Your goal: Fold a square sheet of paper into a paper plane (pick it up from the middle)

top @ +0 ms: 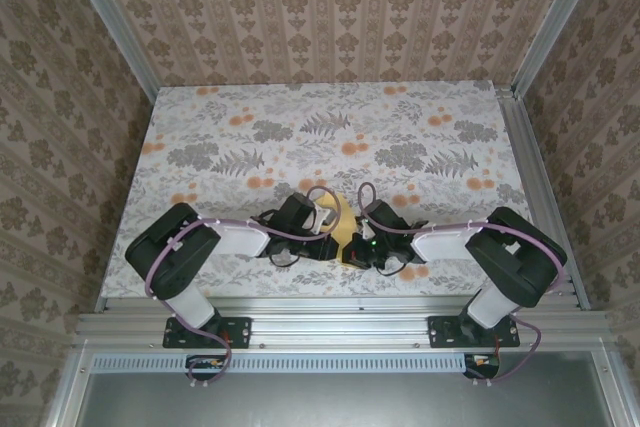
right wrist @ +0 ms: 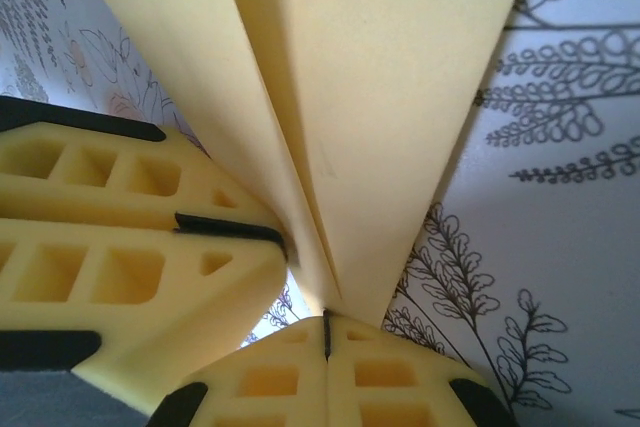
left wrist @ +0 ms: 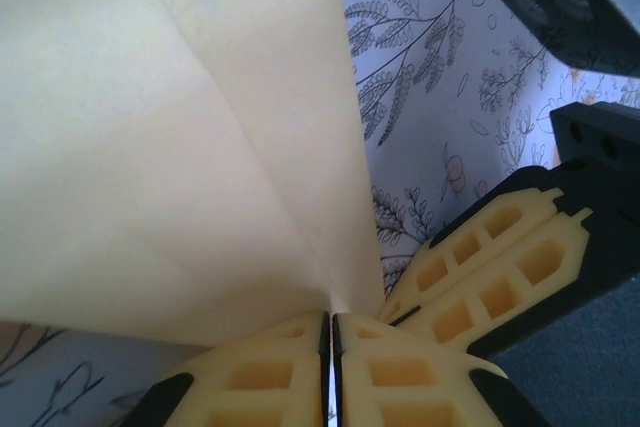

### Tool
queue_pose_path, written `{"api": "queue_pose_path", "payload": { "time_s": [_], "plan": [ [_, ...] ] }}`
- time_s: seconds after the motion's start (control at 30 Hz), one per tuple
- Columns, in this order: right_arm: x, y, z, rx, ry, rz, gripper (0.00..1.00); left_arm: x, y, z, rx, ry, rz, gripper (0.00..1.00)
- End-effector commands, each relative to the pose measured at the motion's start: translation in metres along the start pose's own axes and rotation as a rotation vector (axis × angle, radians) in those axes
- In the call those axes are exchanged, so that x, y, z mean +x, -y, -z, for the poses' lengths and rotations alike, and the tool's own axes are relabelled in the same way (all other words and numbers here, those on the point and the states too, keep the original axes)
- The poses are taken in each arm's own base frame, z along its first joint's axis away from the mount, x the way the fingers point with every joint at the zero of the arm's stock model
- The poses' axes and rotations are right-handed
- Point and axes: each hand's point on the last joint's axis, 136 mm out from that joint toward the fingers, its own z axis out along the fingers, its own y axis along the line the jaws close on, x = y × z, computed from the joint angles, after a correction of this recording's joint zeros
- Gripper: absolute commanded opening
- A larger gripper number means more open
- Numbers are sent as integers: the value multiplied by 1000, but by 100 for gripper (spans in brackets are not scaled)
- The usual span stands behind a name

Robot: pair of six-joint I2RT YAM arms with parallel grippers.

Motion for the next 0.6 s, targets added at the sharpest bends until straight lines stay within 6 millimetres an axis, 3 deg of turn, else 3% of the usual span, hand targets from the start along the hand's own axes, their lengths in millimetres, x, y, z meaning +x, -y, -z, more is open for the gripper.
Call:
{"api": "queue_pose_path", "payload": {
  "time_s": [0.0,0.2,0.57],
  "plan": [
    [6,37,-4,178,-10,-6,6,7,-10,9,-43,-38,49,19],
    [11,45,-9,247,-25,26,6,-15,-13,19,-52,-1,53,26],
    [15,55,-9,325,-30,62,7,-48,-39,29,-92,7,84,26]
  ]
}}
